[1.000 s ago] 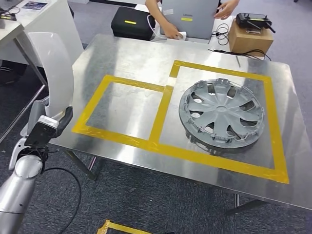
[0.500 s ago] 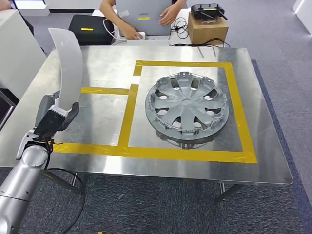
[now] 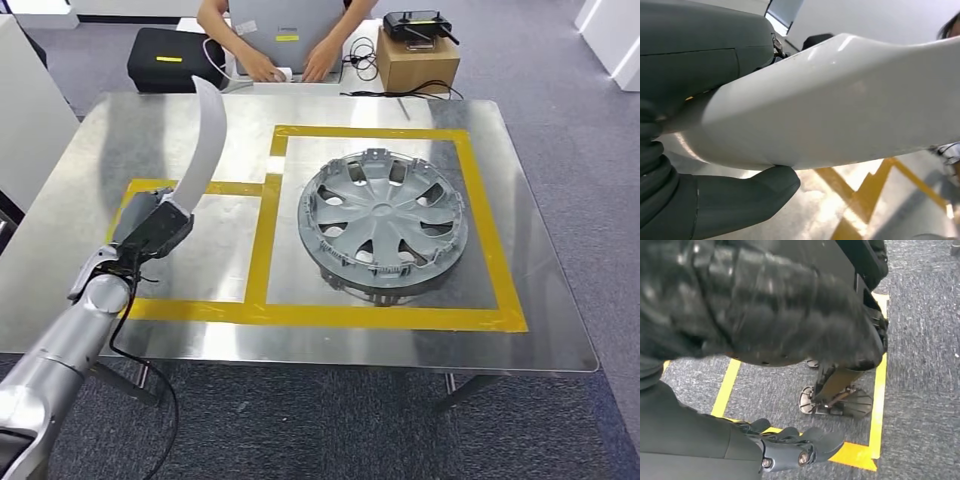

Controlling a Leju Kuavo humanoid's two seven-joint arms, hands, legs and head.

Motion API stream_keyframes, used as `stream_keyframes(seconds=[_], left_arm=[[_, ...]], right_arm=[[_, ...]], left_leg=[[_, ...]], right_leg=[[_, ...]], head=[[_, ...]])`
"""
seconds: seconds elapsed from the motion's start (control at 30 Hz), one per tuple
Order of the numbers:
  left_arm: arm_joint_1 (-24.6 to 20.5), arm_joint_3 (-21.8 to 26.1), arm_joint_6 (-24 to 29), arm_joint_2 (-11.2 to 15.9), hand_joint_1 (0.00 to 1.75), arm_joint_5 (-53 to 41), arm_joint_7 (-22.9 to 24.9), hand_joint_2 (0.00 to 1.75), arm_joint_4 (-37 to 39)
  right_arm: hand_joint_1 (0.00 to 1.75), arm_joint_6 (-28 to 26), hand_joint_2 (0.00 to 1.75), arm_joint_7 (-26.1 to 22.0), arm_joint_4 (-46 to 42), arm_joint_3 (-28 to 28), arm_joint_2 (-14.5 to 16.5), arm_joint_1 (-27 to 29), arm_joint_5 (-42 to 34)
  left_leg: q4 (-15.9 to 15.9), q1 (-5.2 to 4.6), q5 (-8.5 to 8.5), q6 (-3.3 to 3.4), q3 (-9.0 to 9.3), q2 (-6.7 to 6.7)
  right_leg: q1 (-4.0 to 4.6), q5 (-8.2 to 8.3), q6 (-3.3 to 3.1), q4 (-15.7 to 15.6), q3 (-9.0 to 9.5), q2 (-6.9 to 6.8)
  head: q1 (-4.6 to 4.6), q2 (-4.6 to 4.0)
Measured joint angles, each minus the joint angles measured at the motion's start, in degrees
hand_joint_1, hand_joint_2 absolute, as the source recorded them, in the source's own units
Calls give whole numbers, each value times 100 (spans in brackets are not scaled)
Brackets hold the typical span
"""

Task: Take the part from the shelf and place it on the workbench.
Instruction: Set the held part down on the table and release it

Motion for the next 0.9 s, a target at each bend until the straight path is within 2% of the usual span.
stream_keyframes(seconds=[0.1, 0.33, 0.6, 0.63, 0.7, 0.77, 0.83, 0.9], left_arm=[[-207, -121, -73, -109, 175, -117, 146, 175, 491], [-449, -254, -71, -238, 175, -228, 295, 175, 1065], [-826, -523, 32, -374, 175, -1024, 1176, 175, 1977], [-848, -555, 32, -384, 168, -1115, 1281, 175, 2068], [-865, -600, 49, -396, 102, -1259, 1459, 175, 2228], [-863, -629, 103, -395, 22, -1372, 1567, 175, 2344], [-861, -641, 204, -383, 1, -1466, 1630, 175, 2412], [-856, -644, 332, -359, 0, -1549, 1679, 175, 2437]], right_arm=[[0, 7, 0, -5, -5, 29, -1, -16, 38], [0, 9, 0, -36, -11, 62, -1, -28, 57], [0, 16, 0, -74, -12, 129, -1, -32, 61], [0, 16, 0, -63, -12, 134, -1, -31, 60], [0, 13, 0, -44, -12, 140, -1, -25, 57], [0, 4, 0, -36, -12, 142, -1, -16, 49], [0, -8, 0, -33, -12, 142, -1, -14, 32], [0, -22, 0, -31, -12, 142, -1, -14, 3]], left_leg=[[2, -7, -3, 16, -1, 0], [3, -7, -5, 20, 1, 0], [-7, 9, 1, 14, 4, 0], [-8, 10, 2, 13, 5, 0], [-11, 10, 3, 11, 6, 0], [-13, 10, 3, 11, 5, 0], [-14, 11, 3, 10, 5, 0], [-15, 11, 3, 10, 5, 0]], right_leg=[[-8, 7, 29, -10, 3, 1], [-11, 4, 44, -9, 0, 2], [4, 2, 44, -1, -7, 2], [5, 2, 44, 0, -7, 3], [5, 2, 43, 1, -9, 6], [6, 0, 40, 2, -10, 5], [6, -2, 37, 2, -10, 3], [6, -2, 37, 3, -9, 2]], head=[[-1, 0], [-4, 0], [-4, 0], [-4, 0], [-4, 0], [-4, 0], [-4, 0], [-5, 0]])
